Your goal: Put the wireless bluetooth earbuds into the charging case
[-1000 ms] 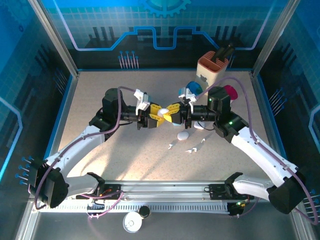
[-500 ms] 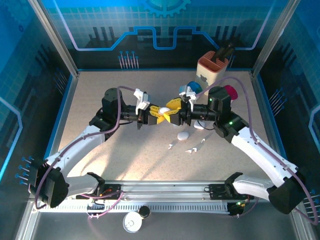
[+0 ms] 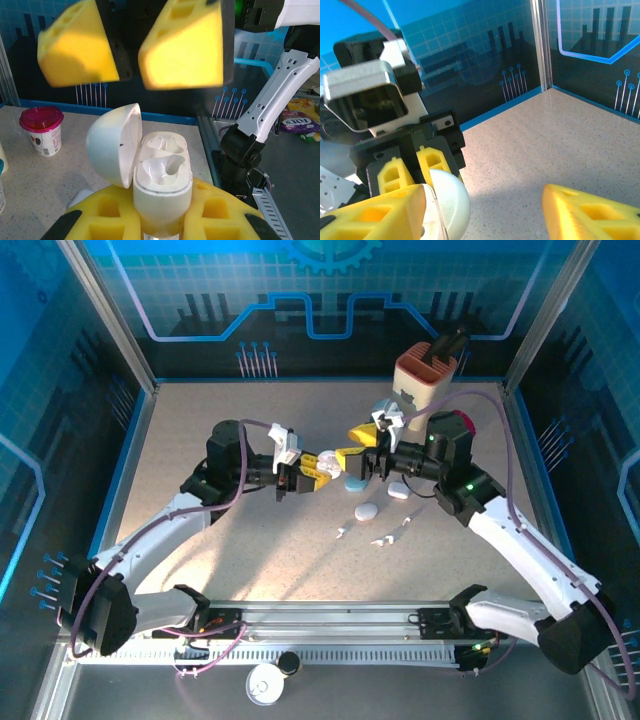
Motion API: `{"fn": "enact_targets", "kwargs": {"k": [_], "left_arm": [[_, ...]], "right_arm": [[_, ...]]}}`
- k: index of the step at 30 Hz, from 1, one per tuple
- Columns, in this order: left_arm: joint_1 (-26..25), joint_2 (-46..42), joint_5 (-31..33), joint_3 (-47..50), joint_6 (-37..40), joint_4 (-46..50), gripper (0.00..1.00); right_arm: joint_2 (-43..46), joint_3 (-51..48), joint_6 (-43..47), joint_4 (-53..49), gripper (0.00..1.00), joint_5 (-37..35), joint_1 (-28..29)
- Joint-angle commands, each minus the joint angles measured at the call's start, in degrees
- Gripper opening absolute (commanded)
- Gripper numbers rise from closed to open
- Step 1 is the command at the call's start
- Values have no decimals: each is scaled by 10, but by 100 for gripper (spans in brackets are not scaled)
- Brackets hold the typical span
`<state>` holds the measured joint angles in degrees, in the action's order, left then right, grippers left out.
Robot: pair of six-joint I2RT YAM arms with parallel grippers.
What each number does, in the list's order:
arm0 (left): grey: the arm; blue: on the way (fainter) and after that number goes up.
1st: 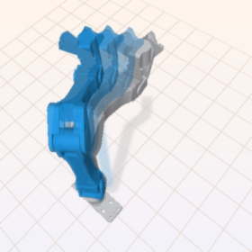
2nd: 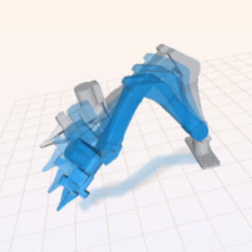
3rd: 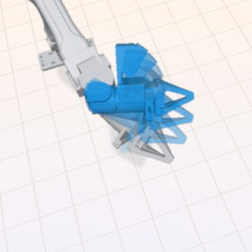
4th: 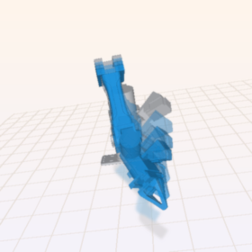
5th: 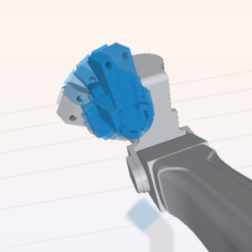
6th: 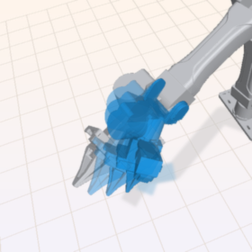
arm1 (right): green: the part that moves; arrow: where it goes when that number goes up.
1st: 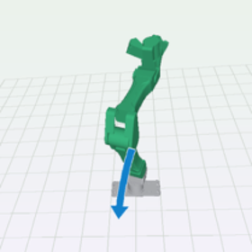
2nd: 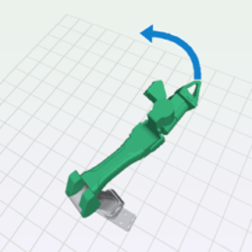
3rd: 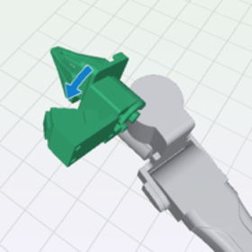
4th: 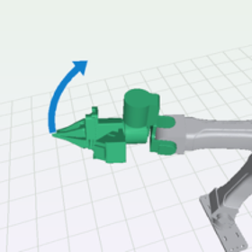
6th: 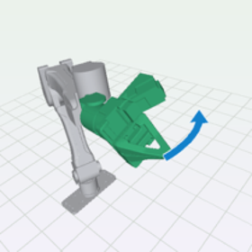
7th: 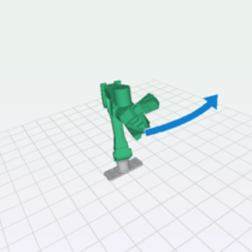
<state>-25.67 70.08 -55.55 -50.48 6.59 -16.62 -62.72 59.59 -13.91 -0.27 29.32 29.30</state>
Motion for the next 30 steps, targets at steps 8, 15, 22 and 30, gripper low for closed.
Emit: {"fn": "enact_targets", "kwargs": {"k": [8, 15, 22, 30], "left_arm": [[9, -7, 25, 49, 4, -90, 0], [14, -16, 42, 74, 1, -114, 0], [15, -7, 42, 75, 7, -120, 0], [15, 6, 35, 69, 5, -121, 0]], "right_arm": [[53, -42, -162, -145, 65, -138, -75], [9, -59, -203, -346, 60, -216, -86], [-47, -120, -225, -392, 51, -224, -96], [-94, -172, -292, -359, 45, -152, -91]]}}
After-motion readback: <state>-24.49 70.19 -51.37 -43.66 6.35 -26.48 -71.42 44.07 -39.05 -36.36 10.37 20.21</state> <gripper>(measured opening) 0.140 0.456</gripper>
